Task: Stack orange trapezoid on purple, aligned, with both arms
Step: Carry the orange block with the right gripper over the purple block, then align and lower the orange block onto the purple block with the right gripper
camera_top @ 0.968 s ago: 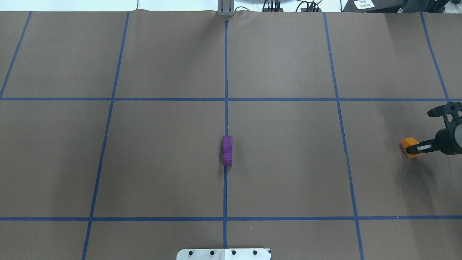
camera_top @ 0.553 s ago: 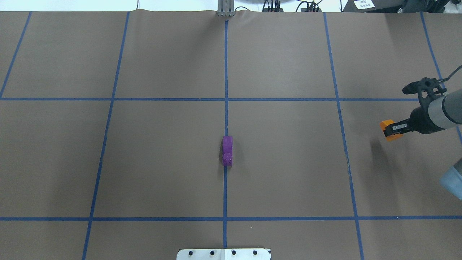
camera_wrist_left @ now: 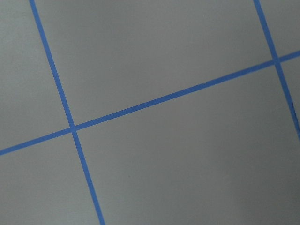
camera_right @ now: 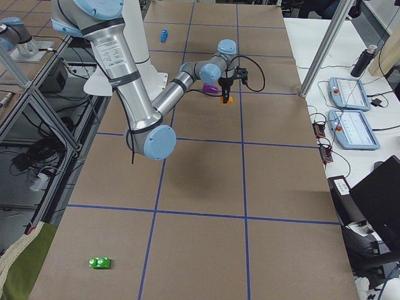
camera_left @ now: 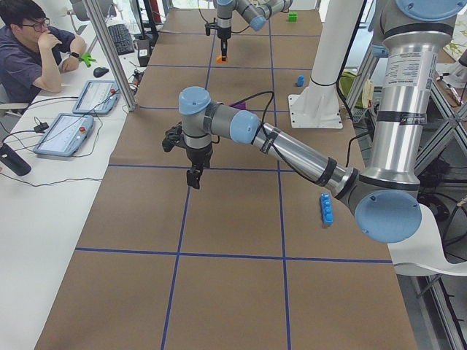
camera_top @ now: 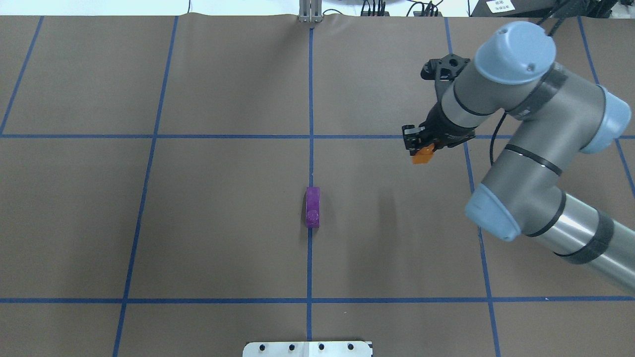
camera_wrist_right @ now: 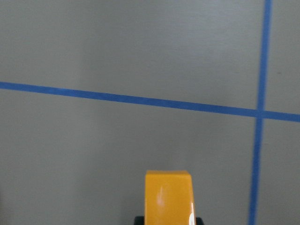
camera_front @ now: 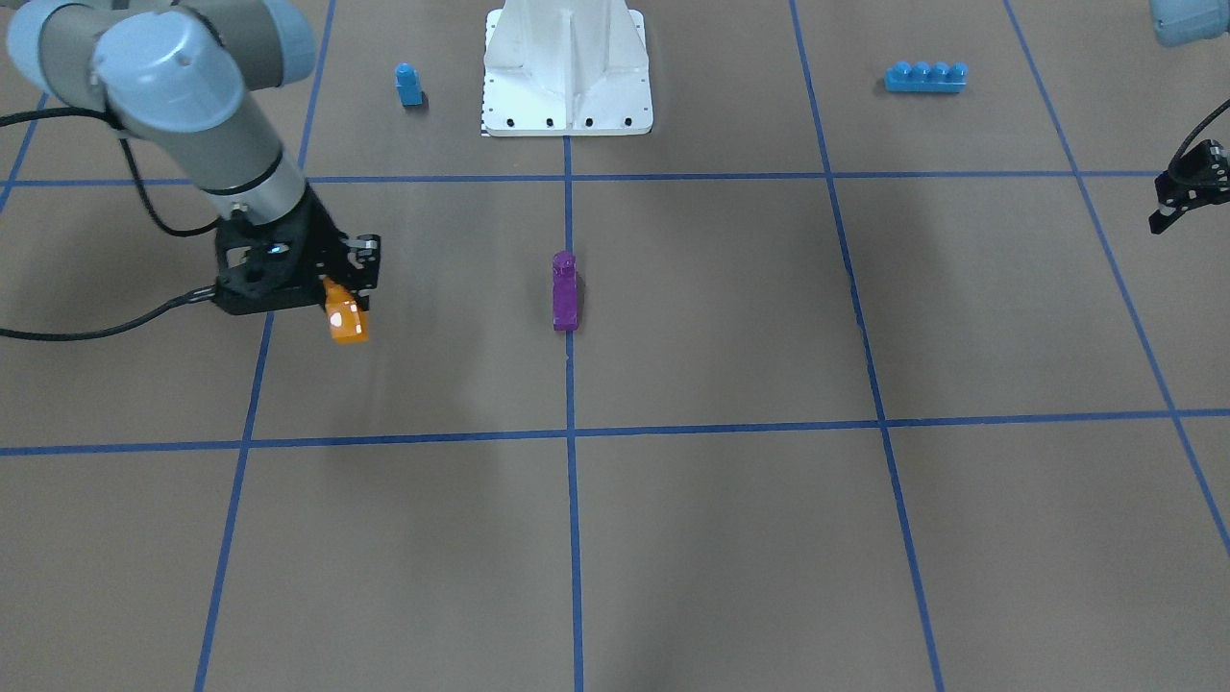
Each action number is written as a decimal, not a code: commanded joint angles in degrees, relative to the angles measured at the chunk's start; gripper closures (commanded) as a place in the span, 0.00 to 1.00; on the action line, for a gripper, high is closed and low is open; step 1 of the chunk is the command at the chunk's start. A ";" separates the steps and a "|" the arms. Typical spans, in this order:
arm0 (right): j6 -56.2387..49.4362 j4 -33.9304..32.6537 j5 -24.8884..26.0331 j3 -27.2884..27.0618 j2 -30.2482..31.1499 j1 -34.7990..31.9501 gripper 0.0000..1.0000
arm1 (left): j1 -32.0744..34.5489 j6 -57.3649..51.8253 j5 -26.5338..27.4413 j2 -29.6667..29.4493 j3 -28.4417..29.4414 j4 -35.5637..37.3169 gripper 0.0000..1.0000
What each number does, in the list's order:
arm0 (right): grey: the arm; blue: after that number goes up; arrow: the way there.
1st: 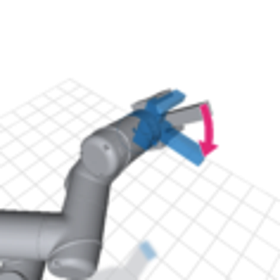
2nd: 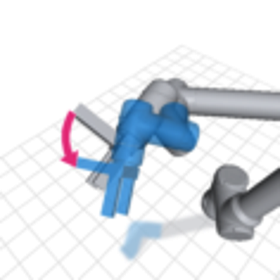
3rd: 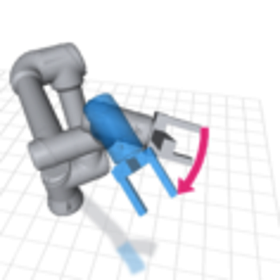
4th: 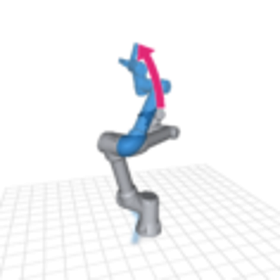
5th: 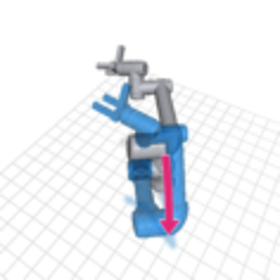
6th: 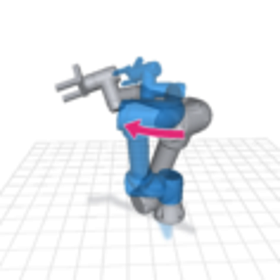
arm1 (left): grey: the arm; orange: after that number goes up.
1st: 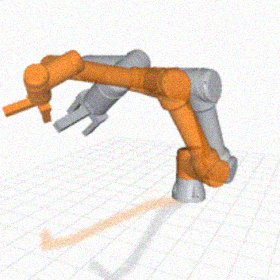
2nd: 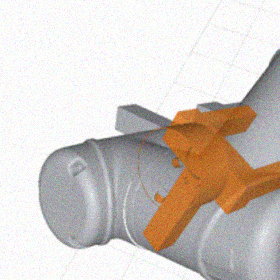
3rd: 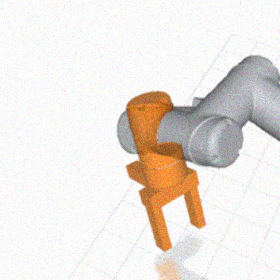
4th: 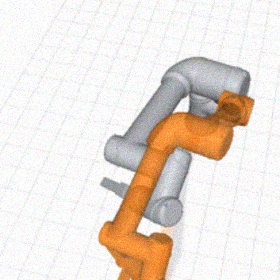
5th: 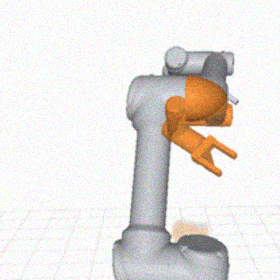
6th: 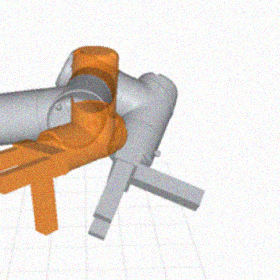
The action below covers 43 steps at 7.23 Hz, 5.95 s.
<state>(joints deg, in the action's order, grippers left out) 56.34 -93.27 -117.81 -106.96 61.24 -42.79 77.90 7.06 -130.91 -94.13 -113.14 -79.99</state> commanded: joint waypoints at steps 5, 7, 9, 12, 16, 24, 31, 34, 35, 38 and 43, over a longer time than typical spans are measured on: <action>15.29 -6.31 6.63 12.01 -20.26 12.37 1.00 | -0.29 4.98 -0.22 0.70 -0.06 -3.77 0.00; 15.29 -6.31 6.98 12.83 -19.76 13.96 1.00 | -0.29 4.89 -0.22 0.70 -0.06 -3.77 0.00; 15.38 -6.23 10.65 13.18 -19.05 16.68 1.00 | -0.29 4.89 -0.22 0.70 0.02 -3.77 0.00; 16.42 -6.14 10.49 15.64 -19.23 17.13 1.00 | -0.38 4.89 -0.22 0.61 0.03 -3.77 0.00; 16.52 -5.53 10.32 15.91 -19.58 17.13 1.00 | -0.47 4.89 -0.22 0.61 0.11 -3.77 0.00; 15.73 -5.44 10.67 17.31 -19.32 17.48 1.00 | -0.47 4.80 -0.22 0.61 0.46 -3.77 0.00; 13.72 -3.41 10.67 17.84 -18.97 17.83 1.00 | -0.47 4.71 -0.22 0.61 0.55 -3.77 0.00; 12.57 -3.33 10.67 17.84 -18.79 18.09 1.00 | -0.47 4.71 -0.22 0.61 0.64 -3.77 0.00; 12.74 -2.54 10.76 17.84 -18.44 18.53 1.00 | -0.47 4.71 -0.22 0.61 0.73 -3.77 0.00; 12.92 -1.39 10.76 17.93 -17.65 18.62 1.00 | -0.47 4.63 -0.22 0.61 0.64 -3.77 0.00; 12.65 -1.39 12.25 17.05 -17.38 18.53 0.00 | -0.47 4.63 -0.22 0.61 0.64 -3.77 0.00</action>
<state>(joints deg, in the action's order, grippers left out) 69.04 -94.62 -106.02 -89.56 43.80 -24.18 77.43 11.69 -131.13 -93.51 -112.50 -83.76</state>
